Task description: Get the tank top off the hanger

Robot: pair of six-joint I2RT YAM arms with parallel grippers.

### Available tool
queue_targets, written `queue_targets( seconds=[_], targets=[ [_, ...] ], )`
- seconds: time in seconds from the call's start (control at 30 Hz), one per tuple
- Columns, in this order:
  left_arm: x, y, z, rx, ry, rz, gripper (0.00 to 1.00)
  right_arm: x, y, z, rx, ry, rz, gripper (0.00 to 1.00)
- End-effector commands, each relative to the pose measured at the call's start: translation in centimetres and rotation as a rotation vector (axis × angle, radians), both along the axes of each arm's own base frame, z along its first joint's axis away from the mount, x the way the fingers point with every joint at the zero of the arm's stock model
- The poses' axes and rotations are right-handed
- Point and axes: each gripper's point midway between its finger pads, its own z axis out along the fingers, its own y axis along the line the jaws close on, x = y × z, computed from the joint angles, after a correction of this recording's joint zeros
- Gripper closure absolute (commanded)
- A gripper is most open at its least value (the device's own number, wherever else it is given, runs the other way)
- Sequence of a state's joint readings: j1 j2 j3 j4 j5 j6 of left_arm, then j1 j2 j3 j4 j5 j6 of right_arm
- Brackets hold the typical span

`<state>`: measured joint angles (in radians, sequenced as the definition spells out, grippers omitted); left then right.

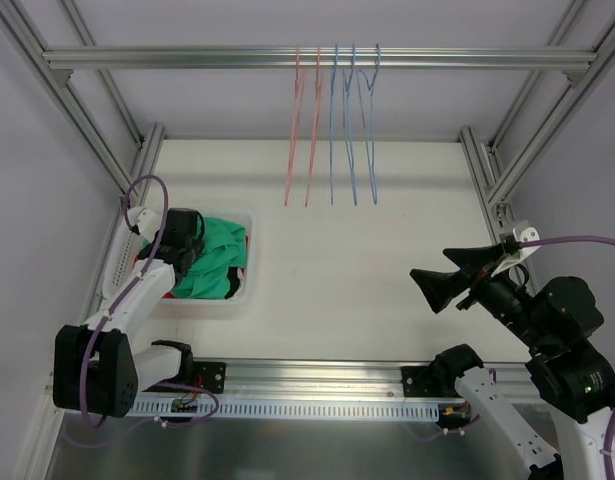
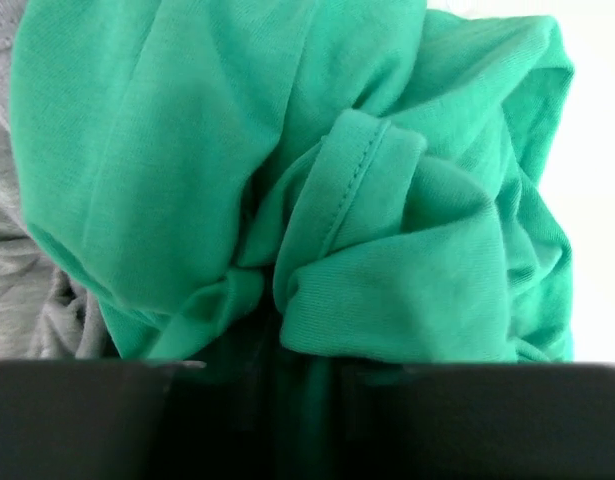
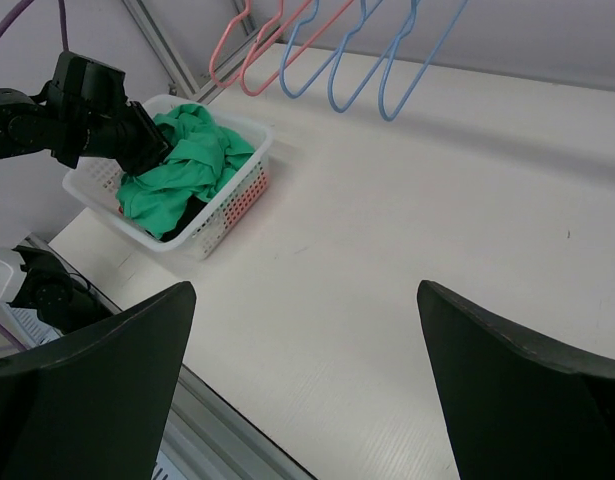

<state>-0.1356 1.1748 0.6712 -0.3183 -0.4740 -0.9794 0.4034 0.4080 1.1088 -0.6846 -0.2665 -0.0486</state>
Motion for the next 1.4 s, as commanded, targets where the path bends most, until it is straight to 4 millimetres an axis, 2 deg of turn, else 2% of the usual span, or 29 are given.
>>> queue_targets(
  seconds=[0.0,0.03,0.07,0.1,0.13,0.2,0.23,0.3,0.33,0.37,0.4,0.43,0.47,0.5,0.53,0.57,0.63,0.67,0.7,0.77,0.8,0.87,0.9,0.97,1.07,1.2,1.37],
  targets=[
    [-3.3,-1.0,-1.7,-0.050,0.116,-0.065,0.69,0.3,0.3,1.6,0.029,-0.053,0.006,0.01],
    [-2.6,-1.1,0.3,-0.054,0.053,-0.078,0.62,0.3,0.2,1.6,0.025,-0.055,0.004,0.01],
    [-2.5,-1.1,1.3,-0.045,0.038,-0.099,0.54,0.4,0.2,1.5,0.020,-0.051,0.001,0.00],
    [-2.3,-1.2,2.6,-0.045,0.002,-0.109,0.40,0.7,0.1,1.2,0.007,-0.042,-0.006,0.01],
    [-1.8,-1.3,4.3,-0.043,-0.032,-0.117,0.36,0.8,0.1,1.2,0.004,-0.043,-0.012,0.01],
    [-2.0,-1.2,5.9,-0.024,-0.036,-0.148,0.29,1.0,0.1,0.9,-0.007,-0.030,-0.015,0.00],
    [-1.5,-1.3,7.9,-0.021,-0.080,-0.159,0.22,1.2,0.0,0.9,-0.010,-0.025,-0.021,0.00],
    [-2.0,-1.2,9.5,-0.005,-0.093,-0.179,0.15,1.4,0.0,0.8,-0.015,-0.021,-0.027,0.01],
    [-1.9,-1.4,11.9,-0.004,-0.155,-0.196,0.07,1.6,-0.2,0.7,-0.026,-0.015,-0.043,0.00],
    [-2.1,-1.4,13.0,0.013,-0.175,-0.224,0.01,1.7,-0.4,0.7,-0.029,-0.014,-0.052,0.01],
    [-2.3,-1.5,14.2,0.023,-0.195,-0.248,0.01,1.8,-0.6,0.8,-0.034,-0.013,-0.065,0.00],
    [-2.7,-1.8,16.7,0.026,-0.245,-0.282,0.01,2.4,-1.2,0.3,-0.054,0.008,-0.107,0.00],
    [-3.0,-1.9,17.9,0.063,-0.251,-0.343,0.01,2.7,-1.7,0.0,-0.065,0.024,-0.138,0.01],
    [-3.2,-2.3,19.1,0.077,-0.271,-0.388,0.01,2.9,-2.3,0.2,-0.071,0.029,-0.176,0.00],
    [-3.8,-2.5,21.2,0.095,-0.300,-0.434,0.01,3.4,-3.5,0.0,-0.087,0.042,-0.249,0.00],
    [-4.4,-3.2,21.9,0.121,-0.289,-0.524,0.01,3.5,-4.3,-0.8,-0.110,0.079,-0.297,0.01],
    [-5.8,-3.5,23.7,0.152,-0.303,-0.601,0.01,3.3,-5.9,-1.0,-0.131,0.098,-0.375,0.01],
    [-6.8,-4.1,23.6,0.182,-0.288,-0.696,0.01,3.1,-6.4,-1.1,-0.142,0.098,-0.392,0.00],
    [-8.0,-4.1,24.2,0.208,-0.317,-0.722,0.01,2.5,-7.0,-1.2,-0.148,0.087,-0.412,0.01],
    [-10.0,-3.4,24.0,0.276,-0.307,-0.760,0.01,1.7,-8.6,-2.1,-0.193,0.095,-0.462,0.00],
    [-11.5,-2.9,24.5,0.314,-0.343,-0.760,0.01,1.0,-9.6,-2.3,-0.201,0.089,-0.503,0.00],
    [-13.1,-1.9,24.4,0.378,-0.342,-0.754,0.01,-0.2,-11.0,-3.6,-0.252,0.124,-0.541,0.01],
    [-14.6,-1.4,24.4,0.404,-0.355,-0.745,0.01,-0.9,-11.9,-3.8,-0.267,0.113,-0.568,0.00],
    [-16.0,-0.9,24.4,0.411,-0.375,-0.722,0.01,-2.0,-12.9,-4.8,-0.313,0.137,-0.583,0.00],
    [-18.7,-1.7,24.2,0.401,-0.444,-0.773,0.01,-3.5,-14.6,-5.4,-0.354,0.137,-0.626,0.01],
    [-20.1,-1.5,23.7,0.407,-0.484,-0.761,0.01,-4.6,-14.8,-5.9,-0.348,0.128,-0.613,0.00],
    [-19.6,-1.9,21.9,0.368,-0.454,-0.767,0.01,-4.5,-14.5,-6.0,-0.329,0.127,-0.605,0.01]
  ],
)
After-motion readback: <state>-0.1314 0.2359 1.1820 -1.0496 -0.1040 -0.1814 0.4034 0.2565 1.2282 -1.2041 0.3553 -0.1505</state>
